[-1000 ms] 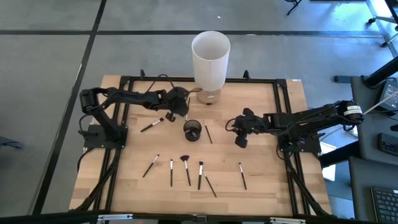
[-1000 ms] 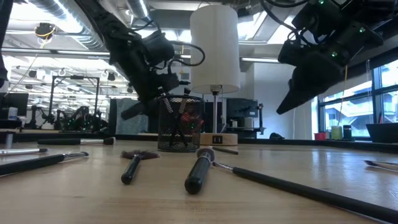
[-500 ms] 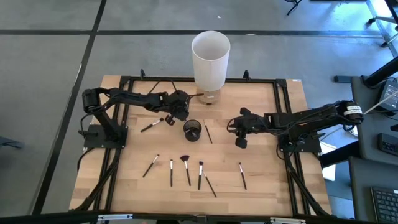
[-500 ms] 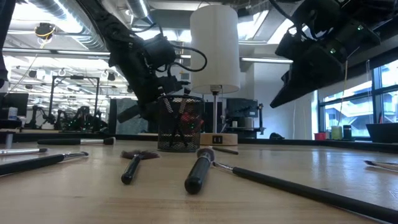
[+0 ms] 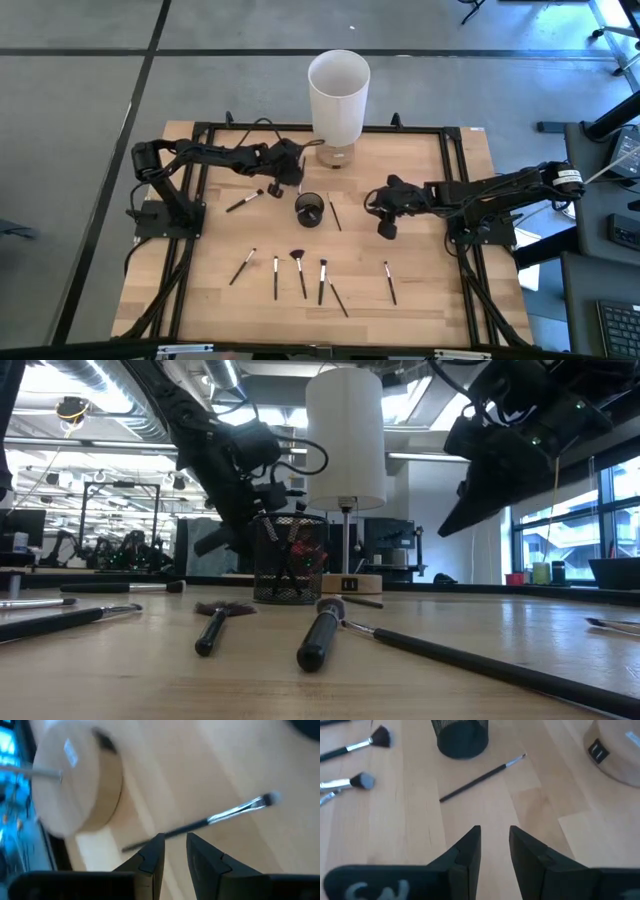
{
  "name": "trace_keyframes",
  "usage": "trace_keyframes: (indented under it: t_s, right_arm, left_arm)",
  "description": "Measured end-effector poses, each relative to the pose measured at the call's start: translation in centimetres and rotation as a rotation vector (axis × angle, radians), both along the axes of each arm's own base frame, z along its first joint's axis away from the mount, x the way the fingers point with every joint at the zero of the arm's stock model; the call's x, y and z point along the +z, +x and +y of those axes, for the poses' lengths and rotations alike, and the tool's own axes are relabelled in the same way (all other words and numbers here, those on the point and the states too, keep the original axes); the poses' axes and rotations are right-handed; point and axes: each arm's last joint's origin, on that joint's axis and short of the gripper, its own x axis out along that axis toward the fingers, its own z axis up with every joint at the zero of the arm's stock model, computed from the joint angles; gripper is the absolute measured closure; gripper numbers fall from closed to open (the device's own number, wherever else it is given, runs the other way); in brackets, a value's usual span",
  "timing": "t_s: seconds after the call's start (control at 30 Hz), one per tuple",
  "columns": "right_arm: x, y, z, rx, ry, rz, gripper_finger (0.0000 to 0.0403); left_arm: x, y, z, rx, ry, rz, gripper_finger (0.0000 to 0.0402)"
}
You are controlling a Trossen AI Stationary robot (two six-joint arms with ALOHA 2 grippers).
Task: Put items in baskets/containers
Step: Put the black eyeshadow brush into the black pen holder
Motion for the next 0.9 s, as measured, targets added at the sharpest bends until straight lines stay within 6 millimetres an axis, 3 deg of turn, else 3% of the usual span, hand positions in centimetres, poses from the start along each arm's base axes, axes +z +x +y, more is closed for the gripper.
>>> trace_keyframes:
  t_s: [0.3, 0.6, 0.9]
  right_arm:
    - [-0.1, 0.0, 0.2, 0.047, 0.047, 0.008, 0.0302]
    - [-0.1, 0.0, 0.4, 0.095, 0.123, 0.006, 0.0302]
    - [-0.1, 0.0, 0.5, 0.079, 0.146, 0.008, 0.0302]
  left_arm:
    - [0.2, 0.3, 0.0, -0.166, 0.069, -0.005, 0.0334]
    - [0.1, 0.3, -0.1, -0.318, 0.175, 0.051, 0.0266]
    - [-3.2, 1.1, -0.1, -0.428, 0.303, 0.235, 0.0237]
